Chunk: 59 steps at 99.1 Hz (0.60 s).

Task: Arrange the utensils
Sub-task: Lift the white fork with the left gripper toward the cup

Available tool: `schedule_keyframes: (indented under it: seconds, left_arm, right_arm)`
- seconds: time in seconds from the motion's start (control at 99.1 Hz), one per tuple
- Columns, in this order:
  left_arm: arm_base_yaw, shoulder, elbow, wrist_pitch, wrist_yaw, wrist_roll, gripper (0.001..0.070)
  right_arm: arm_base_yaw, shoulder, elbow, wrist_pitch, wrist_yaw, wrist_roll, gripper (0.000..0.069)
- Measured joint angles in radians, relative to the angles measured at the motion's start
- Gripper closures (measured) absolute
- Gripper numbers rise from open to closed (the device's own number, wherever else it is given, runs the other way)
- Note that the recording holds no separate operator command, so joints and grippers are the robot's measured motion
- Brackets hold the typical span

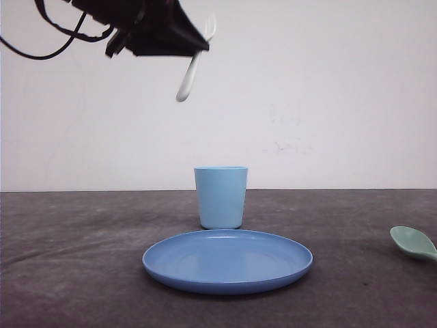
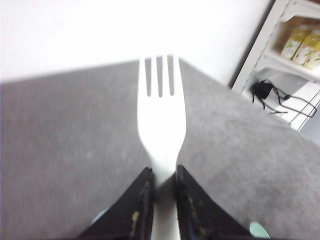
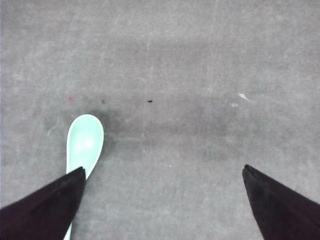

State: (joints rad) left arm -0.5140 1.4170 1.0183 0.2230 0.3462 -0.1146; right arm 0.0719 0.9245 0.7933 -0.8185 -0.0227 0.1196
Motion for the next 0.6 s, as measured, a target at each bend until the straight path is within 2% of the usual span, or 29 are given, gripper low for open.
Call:
schedule_keyframes:
  seconds: [0.393,0.595]
  left_arm:
    - [-0.003,0.21,0.0,0.29,0.001,0.052,0.067]
    - [-0.003,0.325,0.0,0.365,0.04,0.053,0.067]
  right_arm:
    - [0.0,0.0,0.0,-0.001,0.0,0.0,0.006]
    - [0.0,0.0,0.0,-0.018,0.0,0.0,0.006]
